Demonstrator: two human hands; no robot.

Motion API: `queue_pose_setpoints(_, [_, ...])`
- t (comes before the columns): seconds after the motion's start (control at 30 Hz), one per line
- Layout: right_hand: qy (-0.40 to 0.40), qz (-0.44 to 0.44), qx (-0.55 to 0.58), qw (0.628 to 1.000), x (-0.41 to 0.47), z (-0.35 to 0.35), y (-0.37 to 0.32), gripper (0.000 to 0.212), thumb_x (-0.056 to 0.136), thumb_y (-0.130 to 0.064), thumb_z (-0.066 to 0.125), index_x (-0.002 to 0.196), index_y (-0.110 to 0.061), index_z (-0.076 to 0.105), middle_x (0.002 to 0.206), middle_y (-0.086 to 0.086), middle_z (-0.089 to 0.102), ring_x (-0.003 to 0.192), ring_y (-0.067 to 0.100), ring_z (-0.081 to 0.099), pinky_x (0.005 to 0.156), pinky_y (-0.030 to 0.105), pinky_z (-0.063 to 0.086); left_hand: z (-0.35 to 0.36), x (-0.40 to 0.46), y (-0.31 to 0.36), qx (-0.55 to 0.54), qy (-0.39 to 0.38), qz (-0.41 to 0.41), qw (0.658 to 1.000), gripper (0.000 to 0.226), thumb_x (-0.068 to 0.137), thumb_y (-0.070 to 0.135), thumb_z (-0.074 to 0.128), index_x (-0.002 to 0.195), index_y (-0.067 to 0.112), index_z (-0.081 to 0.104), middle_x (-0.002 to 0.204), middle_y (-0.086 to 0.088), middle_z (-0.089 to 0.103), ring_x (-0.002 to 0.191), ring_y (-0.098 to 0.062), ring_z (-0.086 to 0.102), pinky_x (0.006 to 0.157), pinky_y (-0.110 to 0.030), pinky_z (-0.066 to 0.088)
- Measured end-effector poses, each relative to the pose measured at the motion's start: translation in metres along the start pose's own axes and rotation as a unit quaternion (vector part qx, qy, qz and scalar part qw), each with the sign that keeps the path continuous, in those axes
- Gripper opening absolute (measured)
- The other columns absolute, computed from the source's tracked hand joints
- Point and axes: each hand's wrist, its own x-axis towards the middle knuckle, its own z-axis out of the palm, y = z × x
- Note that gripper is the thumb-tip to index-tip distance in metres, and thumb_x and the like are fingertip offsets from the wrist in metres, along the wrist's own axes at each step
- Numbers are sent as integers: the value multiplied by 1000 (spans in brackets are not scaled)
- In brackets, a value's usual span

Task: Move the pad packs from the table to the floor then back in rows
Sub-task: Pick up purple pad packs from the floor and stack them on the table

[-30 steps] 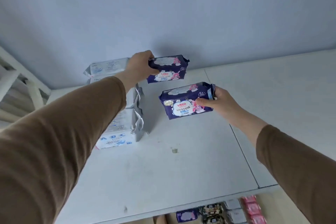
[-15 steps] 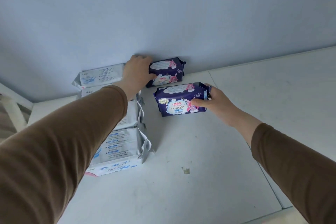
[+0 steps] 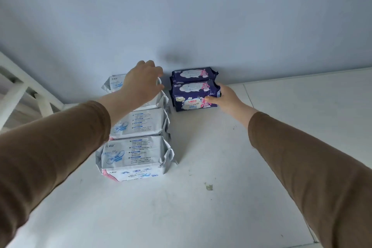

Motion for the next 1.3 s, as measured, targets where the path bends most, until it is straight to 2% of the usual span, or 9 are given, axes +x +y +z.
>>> queue_pose_setpoints(0.13, [2, -27, -76, 997, 3, 4, 4, 47, 86, -11, 74, 129, -12, 56, 123, 2, 68, 112, 21, 64, 95, 34, 50, -3, -25, 8, 6, -4, -24, 1000, 30, 90, 29, 61, 117, 20, 64, 111, -6, 57, 109, -27, 48, 85, -42, 48])
queue_pose_setpoints(0.33, [67, -29, -145, 987, -7, 11, -2, 52, 84, -13, 74, 129, -10, 48, 121, 6, 65, 108, 27, 62, 80, 28, 41, -3, -66, 34, 11, -2, -86, 996, 31, 90, 35, 62, 118, 20, 62, 113, -4, 57, 114, -27, 49, 80, -40, 43])
queue_pose_setpoints(0.43, [77, -7, -135, 988, -24, 7, -10, 62, 79, -19, 80, 129, -9, 44, 125, 9, 62, 111, 30, 59, 89, 37, 48, -6, -89, 46, 17, -4, -118, 993, 35, 89, 35, 64, 121, 21, 61, 115, -4, 58, 115, -27, 50, 84, -42, 43])
queue_pose_setpoints(0.53, [76, -15, -175, 982, -53, -2, -19, 63, 81, -22, 77, 132, -8, 43, 128, 13, 57, 119, 35, 52, 97, 45, 48, -9, -115, 55, 7, 1, -132, 991, 37, 87, 33, 66, 122, 20, 60, 115, -5, 60, 112, -29, 52, 91, -44, 45])
queue_pose_setpoints(0.67, [74, -28, -259, 963, -112, -10, -26, 62, 85, -22, 70, 138, -11, 41, 131, 13, 51, 124, 35, 44, 95, 42, 46, -18, -154, 70, -25, 21, -140, 990, 38, 87, 34, 65, 122, 21, 60, 116, -3, 61, 112, -28, 54, 88, -43, 48])
queue_pose_setpoints(0.77, [54, -48, -270, 960, -164, -13, -28, 59, 88, -26, 67, 141, -15, 43, 138, 10, 49, 129, 31, 41, 101, 43, 41, -23, -188, 85, -37, 30, -131, 990, 37, 88, 35, 65, 122, 21, 61, 119, -1, 62, 114, -27, 53, 87, -40, 46])
queue_pose_setpoints(1.0, [42, -74, -294, 952, -304, 0, -24, 43, 92, -31, 62, 132, -21, 52, 139, 1, 48, 129, 24, 39, 100, 39, 38, -19, -295, 118, -91, 13, -113, 989, 36, 89, 31, 65, 122, 19, 62, 120, -4, 62, 116, -28, 53, 92, -42, 46])
queue_pose_setpoints(1.2, [41, -79, -303, 949, -432, 34, 13, 37, 91, -27, 63, 128, -21, 57, 135, -2, 52, 129, 21, 41, 102, 37, 37, 18, -412, 157, -130, -14, -74, 989, 36, 90, 33, 65, 123, 21, 61, 118, -2, 62, 111, -26, 53, 86, -43, 49])
queue_pose_setpoints(1.3, [57, -65, -304, 949, -480, 43, 43, 33, 91, -25, 64, 123, -21, 60, 131, -2, 55, 126, 21, 43, 96, 32, 36, 43, -456, 177, -149, -43, -54, 986, 36, 91, 33, 63, 124, 20, 61, 119, -2, 62, 113, -25, 52, 87, -43, 49])
